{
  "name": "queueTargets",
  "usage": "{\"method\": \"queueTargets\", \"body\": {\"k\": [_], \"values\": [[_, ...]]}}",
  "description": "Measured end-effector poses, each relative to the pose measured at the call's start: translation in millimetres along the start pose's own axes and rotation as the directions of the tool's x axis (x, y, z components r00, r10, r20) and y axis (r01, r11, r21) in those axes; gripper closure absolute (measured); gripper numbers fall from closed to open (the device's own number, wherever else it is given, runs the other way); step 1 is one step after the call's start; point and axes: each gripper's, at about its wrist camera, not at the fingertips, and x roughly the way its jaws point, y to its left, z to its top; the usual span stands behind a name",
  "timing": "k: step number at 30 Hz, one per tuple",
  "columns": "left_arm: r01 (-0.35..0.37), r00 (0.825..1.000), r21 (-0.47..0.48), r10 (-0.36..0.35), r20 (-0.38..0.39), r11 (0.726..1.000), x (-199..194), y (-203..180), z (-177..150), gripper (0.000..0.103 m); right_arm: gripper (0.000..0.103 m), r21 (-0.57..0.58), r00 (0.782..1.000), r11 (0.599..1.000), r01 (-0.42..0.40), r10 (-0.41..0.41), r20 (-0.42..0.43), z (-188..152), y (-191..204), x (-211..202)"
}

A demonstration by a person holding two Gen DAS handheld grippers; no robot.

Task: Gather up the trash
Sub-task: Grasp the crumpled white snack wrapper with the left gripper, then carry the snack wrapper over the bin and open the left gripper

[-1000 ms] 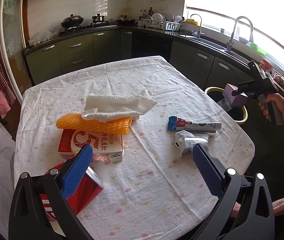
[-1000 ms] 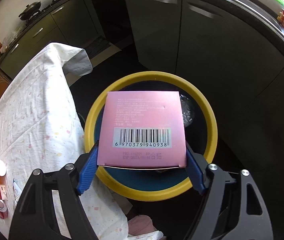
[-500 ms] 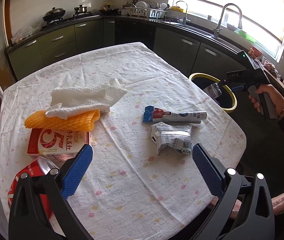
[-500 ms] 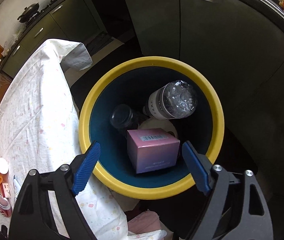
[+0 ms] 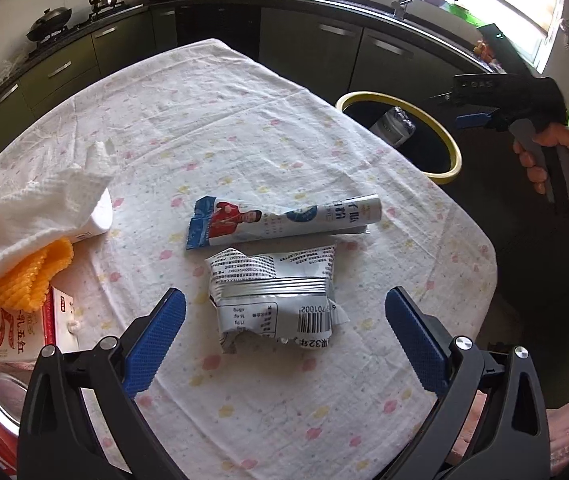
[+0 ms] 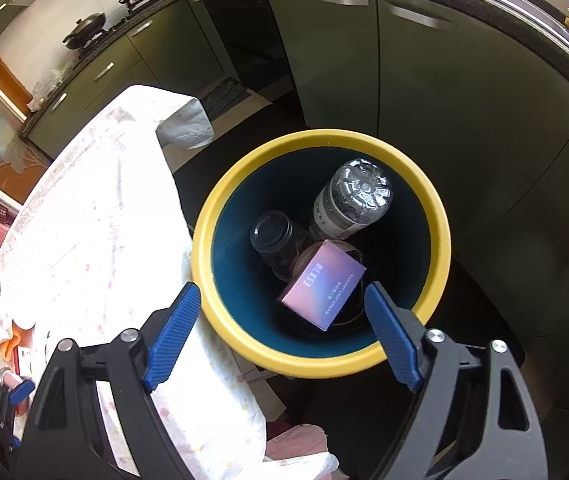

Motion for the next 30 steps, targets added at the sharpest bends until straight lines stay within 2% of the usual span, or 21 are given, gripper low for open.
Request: {"method": "queueTargets", "body": {"k": [6, 11, 14, 16, 24, 30], "values": [[-0.033, 0.998, -0.033, 0.031, -0.052, 0.999, 18, 5, 3, 0.005, 0.023, -0.025, 1.000, 1.000, -0.009, 0.010, 0.027, -17, 0, -12], [-0.069, 0.996, -0.021, 0.067, -0.063, 0.997, 23, 4, 4, 0.011, 0.023, -0.033, 0.999, 0.999, -0.027, 0.027, 0.022, -20, 0, -13], [-0.100, 0.993, -0.015, 0.099, -0.065, 0.995, 23, 3, 5, 0.019, 0.023, -0.038, 0.999, 0.998, -0.040, 0.041, 0.023, -20, 2, -14], [-0.114, 0.991, -0.009, 0.113, -0.065, 0.993, 22, 2, 6, 0.028, 0.023, -0.043, 0.999, 0.998, -0.048, 0.049, 0.024, -21, 3, -15], [-0.090, 0.994, 0.011, 0.091, -0.060, 0.996, 15, -2, 6, 0.045, 0.023, -0.042, 0.998, 0.997, -0.064, 0.065, 0.025, -23, 4, -15], [-0.070, 0.997, 0.010, 0.071, -0.036, 0.997, 1, -2, 6, 0.046, 0.023, -0.035, 0.997, 0.997, -0.070, 0.071, 0.029, -23, 2, -16]]}}
